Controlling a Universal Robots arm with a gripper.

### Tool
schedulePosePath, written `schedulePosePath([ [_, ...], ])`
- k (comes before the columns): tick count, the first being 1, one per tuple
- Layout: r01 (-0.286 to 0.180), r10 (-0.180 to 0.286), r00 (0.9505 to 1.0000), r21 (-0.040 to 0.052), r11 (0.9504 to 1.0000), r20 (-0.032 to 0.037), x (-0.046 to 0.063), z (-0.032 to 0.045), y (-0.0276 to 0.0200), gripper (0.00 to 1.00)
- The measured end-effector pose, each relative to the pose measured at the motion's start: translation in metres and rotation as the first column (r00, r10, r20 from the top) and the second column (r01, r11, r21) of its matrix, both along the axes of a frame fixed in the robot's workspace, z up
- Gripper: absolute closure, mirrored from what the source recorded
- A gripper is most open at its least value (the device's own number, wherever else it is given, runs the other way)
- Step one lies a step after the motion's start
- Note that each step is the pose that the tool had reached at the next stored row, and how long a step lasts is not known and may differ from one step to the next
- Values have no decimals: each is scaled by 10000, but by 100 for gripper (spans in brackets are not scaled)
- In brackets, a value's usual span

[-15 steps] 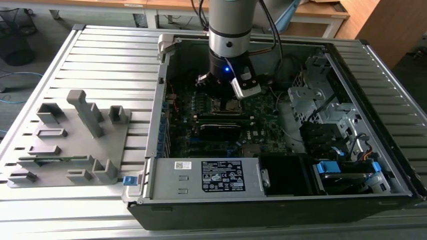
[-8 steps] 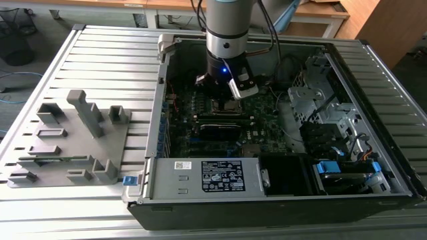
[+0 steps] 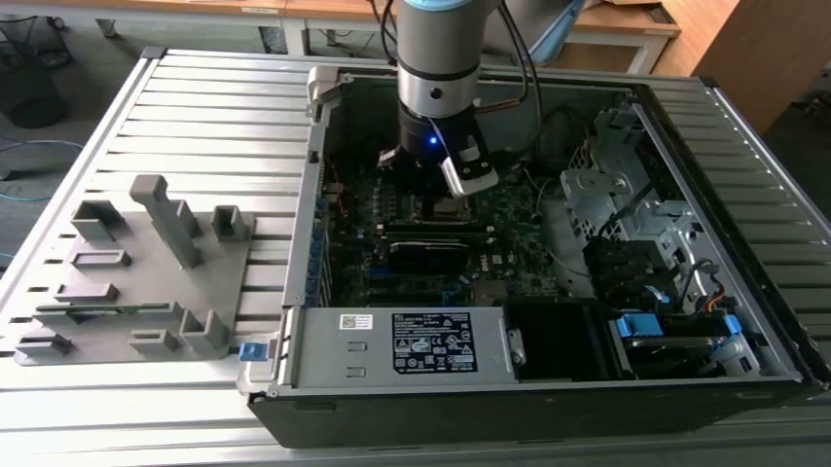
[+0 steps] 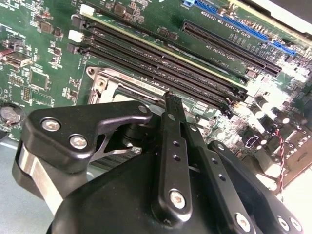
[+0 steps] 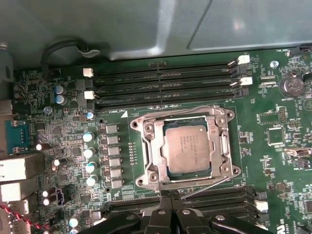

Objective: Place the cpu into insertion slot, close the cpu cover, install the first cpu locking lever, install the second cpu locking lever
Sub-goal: 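Install the second cpu locking lever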

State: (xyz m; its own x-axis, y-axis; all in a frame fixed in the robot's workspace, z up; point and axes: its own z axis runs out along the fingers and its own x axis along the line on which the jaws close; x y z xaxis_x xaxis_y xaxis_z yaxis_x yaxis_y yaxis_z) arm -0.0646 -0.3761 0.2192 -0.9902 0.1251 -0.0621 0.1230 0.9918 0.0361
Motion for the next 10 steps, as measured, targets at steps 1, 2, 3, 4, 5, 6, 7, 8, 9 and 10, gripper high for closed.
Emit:
schedulePosePath([
  [1,0,0,10000,0,10000,0,-4,-7,0,89],
  [2,0,0,10000,-1,10000,-1,-7,-9,0,89],
  [3,-1,1,10000,-3,10000,-2,-7,-9,-1,89],
  [4,-1,1,10000,-3,10000,-3,-7,-9,-1,89],
  [5,-1,1,10000,-3,10000,-2,-7,-10,0,89],
  [6,0,0,10000,-1,10000,-1,-9,-12,0,89],
  [7,0,0,10000,0,10000,-1,-10,-14,0,89],
  [8,0,0,10000,-1,10000,-1,-10,-14,0,89],
  [9,0,0,10000,0,10000,-1,-10,-15,0,89],
  [10,0,0,10000,1,10000,-1,-10,-16,0,89],
])
